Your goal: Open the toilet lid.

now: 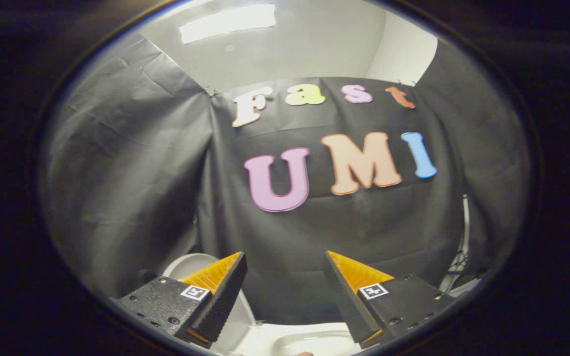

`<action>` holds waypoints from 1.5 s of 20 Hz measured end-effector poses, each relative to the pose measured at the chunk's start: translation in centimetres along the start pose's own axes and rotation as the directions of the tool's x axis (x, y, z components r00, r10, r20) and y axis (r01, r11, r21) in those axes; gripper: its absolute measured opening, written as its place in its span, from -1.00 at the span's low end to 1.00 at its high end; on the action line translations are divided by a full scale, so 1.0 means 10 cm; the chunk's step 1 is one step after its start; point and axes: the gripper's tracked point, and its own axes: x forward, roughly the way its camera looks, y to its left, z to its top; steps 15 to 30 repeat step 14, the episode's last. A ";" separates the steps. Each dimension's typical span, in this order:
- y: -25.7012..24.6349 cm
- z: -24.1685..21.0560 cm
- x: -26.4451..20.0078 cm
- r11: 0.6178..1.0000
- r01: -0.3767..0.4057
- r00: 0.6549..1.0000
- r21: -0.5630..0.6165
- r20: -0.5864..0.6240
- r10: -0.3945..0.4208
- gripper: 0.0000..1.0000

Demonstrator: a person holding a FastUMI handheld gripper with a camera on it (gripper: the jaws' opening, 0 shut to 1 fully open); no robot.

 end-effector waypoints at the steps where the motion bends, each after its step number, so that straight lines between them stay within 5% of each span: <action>1: -0.26 0.00 -0.03 0.999 0.040 0.999 -0.002 -0.011 -0.040 0.89; 5: -1.27 -0.17 -0.28 0.989 0.146 0.986 -0.029 -0.077 -0.147 0.94; 14: -3.20 -0.50 -0.94 0.969 0.231 0.954 -0.086 -0.176 -0.243 0.72; 30: -3.20 -0.50 -0.94 0.969 0.231 0.954 -0.086 -0.176 -0.243 0.72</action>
